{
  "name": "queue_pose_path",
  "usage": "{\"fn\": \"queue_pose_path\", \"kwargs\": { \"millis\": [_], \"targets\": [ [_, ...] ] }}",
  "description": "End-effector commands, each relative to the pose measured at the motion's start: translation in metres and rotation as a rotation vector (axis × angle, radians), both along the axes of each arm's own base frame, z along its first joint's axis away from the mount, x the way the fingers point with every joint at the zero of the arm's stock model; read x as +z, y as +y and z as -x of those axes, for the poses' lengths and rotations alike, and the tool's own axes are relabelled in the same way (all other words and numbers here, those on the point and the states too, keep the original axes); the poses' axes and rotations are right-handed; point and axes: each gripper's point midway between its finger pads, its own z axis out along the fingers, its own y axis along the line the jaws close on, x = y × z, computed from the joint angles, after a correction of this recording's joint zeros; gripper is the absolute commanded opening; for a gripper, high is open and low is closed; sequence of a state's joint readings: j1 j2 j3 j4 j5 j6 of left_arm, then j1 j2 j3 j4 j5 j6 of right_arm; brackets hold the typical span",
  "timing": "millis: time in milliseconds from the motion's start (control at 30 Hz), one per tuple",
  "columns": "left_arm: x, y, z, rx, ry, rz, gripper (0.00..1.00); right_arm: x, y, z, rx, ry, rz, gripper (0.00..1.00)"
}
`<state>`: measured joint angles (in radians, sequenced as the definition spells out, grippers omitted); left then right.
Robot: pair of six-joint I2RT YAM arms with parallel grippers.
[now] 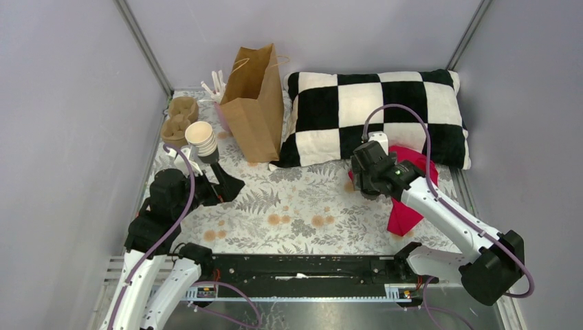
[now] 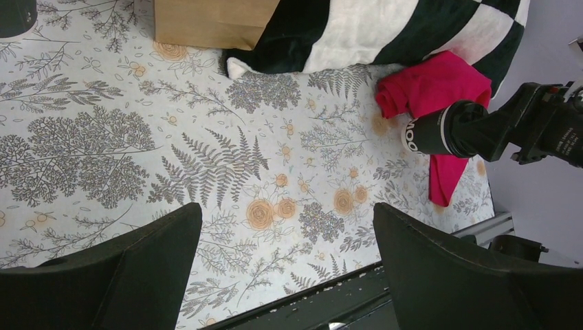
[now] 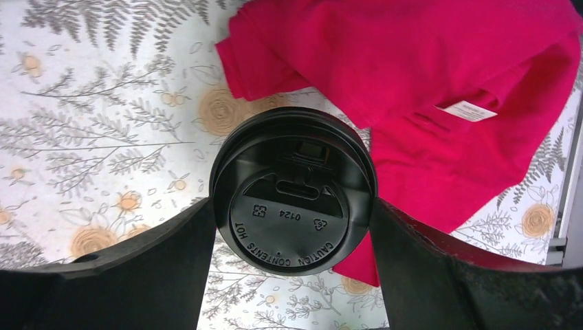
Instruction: Pack the takeout coffee
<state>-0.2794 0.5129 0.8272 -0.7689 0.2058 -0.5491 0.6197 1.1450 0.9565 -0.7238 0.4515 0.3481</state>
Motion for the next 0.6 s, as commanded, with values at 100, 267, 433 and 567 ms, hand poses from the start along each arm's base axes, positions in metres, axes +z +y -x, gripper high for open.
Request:
{"fn": "queue_pose_path", "kwargs": {
  "millis": [100, 267, 433, 567],
  "targets": [
    [0.01, -0.004, -0.004, -0.022, -0.051, 0.008, 0.99, -0.013, -0.01, -0.006, -0.055, 0.0, -0.042, 0.8],
    [0.01, -0.004, -0.004, -0.023, -0.05, 0.008, 0.99, -0.018, -0.01, -0.007, -0.056, 0.017, -0.076, 0.83],
    [0.008, -0.004, -0.005, -0.023, -0.044, 0.007, 0.99, -0.024, -0.014, -0.008, -0.075, 0.045, -0.077, 0.91],
    [0.008, -0.005, -0.005, -0.028, -0.041, 0.006, 0.99, -0.024, -0.013, -0.007, -0.08, 0.057, -0.089, 1.0]
  ]
}}
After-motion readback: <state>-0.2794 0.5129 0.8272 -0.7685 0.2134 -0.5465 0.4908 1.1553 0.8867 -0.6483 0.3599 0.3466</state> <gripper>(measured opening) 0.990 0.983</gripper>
